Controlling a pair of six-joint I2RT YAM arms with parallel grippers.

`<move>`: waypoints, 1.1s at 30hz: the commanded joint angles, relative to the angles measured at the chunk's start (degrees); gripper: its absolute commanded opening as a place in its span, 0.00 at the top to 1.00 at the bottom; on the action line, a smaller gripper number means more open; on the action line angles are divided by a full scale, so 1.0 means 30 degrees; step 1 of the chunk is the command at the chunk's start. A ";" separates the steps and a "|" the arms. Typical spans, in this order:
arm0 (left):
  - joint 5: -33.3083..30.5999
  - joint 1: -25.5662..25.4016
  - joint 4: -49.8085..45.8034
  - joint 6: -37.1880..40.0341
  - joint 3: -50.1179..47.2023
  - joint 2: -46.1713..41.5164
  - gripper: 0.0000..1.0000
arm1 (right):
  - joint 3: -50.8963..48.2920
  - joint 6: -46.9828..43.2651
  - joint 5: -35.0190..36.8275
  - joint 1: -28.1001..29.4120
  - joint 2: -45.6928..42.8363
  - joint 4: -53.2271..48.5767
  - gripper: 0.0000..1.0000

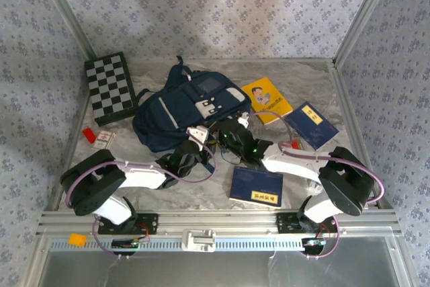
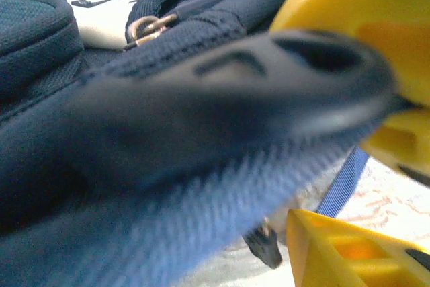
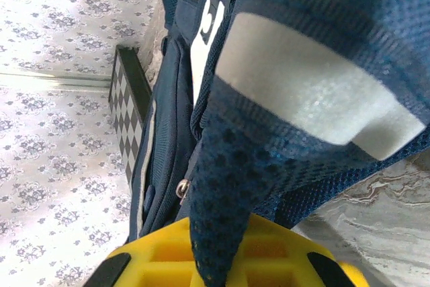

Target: Pack the student bag

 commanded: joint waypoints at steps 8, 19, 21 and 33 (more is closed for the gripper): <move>-0.1592 0.0556 0.2598 -0.0021 0.1353 0.0313 0.70 | -0.0102 0.0778 0.0024 0.0658 -0.0630 0.0920 1.00; -0.1328 0.0906 0.0894 0.0394 0.1009 -0.1154 1.00 | -0.0329 0.0658 0.0125 0.0565 -0.0759 0.0841 1.00; -0.1513 0.1085 -0.0082 0.0111 0.0739 -0.1773 1.00 | -0.0368 0.0606 0.0249 0.0452 -0.1030 0.0551 1.00; -0.0520 0.2739 -0.5661 -0.2404 -0.1718 -0.5968 1.00 | -0.0604 -0.0094 -0.0009 -0.0786 -0.2656 -0.0641 1.00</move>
